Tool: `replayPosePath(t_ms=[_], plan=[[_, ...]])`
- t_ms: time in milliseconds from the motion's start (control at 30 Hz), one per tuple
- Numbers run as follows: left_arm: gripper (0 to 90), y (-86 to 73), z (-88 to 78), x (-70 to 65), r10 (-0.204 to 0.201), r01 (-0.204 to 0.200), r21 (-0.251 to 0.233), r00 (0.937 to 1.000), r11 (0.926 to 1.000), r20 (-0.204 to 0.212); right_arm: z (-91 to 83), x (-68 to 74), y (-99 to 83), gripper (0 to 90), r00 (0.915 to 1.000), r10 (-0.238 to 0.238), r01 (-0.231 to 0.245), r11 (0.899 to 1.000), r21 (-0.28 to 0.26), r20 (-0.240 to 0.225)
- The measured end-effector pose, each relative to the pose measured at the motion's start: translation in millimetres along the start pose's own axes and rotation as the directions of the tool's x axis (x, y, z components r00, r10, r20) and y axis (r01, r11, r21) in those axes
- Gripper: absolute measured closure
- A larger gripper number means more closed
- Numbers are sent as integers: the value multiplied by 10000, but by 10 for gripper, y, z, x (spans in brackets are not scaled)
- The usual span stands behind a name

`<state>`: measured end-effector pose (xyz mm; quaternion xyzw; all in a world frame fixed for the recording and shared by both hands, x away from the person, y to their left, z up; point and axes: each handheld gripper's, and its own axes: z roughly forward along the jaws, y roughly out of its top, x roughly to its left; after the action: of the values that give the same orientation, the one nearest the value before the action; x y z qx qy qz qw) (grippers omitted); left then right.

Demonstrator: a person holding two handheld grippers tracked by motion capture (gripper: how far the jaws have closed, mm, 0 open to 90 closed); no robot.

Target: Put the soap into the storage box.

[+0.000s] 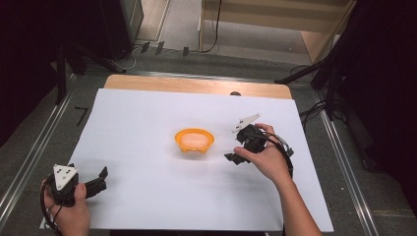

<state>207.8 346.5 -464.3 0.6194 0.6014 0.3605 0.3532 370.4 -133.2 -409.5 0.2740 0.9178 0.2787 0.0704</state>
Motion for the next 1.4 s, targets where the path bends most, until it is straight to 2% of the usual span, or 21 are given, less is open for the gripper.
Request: replayPosePath(t_ms=[167,233,367,467,500,600,700,767,833,867,900,1033,1133,1200,1400], plan=[[0,0,0,-1,9,-9,0,10000,10000,-8,-6,-8,-136,91,9996,282,-281,9995,-157,92],[0,0,0,0,-9,9,-3,10000,10000,-2,-5,-14,-151,88,9996,253,-251,9996,-140,97],[0,0,0,0,15,-15,35,10000,10000,0,-21,-17,-253,90,9989,440,-432,9982,-406,189],[0,0,0,0,2,-2,8,10000,10000,-3,-21,-18,-317,61,9983,555,-548,9977,-399,183],[0,0,1,-1,-11,11,-1,10000,10000,-4,-26,-6,-368,61,9970,673,-650,9962,-584,378],[0,-1,0,-1,2,-2,2,10000,10000,-9,-31,-11,-412,55,9970,704,-682,9954,-665,316],[0,-1,0,0,7,-7,5,10000,10000,-11,-58,-21,-512,37,9950,968,-943,9920,-845,261],[0,0,0,-1,-7,7,1,10000,10000,-4,-88,-27,-576,27,9921,1194,-1154,9889,-941,382],[0,0,-1,0,15,-15,26,10000,10000,-2,-100,-35,-596,16,9918,1207,-1161,9884,-984,422],[0,0,0,0,17,-17,35,10000,10000,-5,-125,-42,-633,16,9904,1307,-1250,9861,-1096,458],[0,0,1,-1,21,-21,19,10000,10000,-15,-160,-49,-694,0,9856,1575,-1481,9794,-1373,608],[0,0,0,-1,23,-23,21,10000,10000,-17,-211,-54,-801,0,9749,1879,-1687,9734,-1549,1193],[0,0,-1,-1,27,-27,19,10000,10000,-19,-247,-67,-908,0,9753,1997,-1790,9651,-1914,947],[0,0,0,-2,20,-20,4,10000,10000,-17,-260,-76,-963,0,9738,2054,-1833,9632,-1967,981],[0,-1,0,-4,22,-22,8,10000,10000,-17,-314,-89,-1166,0,9664,2411,-2131,9452,-2472,889]])
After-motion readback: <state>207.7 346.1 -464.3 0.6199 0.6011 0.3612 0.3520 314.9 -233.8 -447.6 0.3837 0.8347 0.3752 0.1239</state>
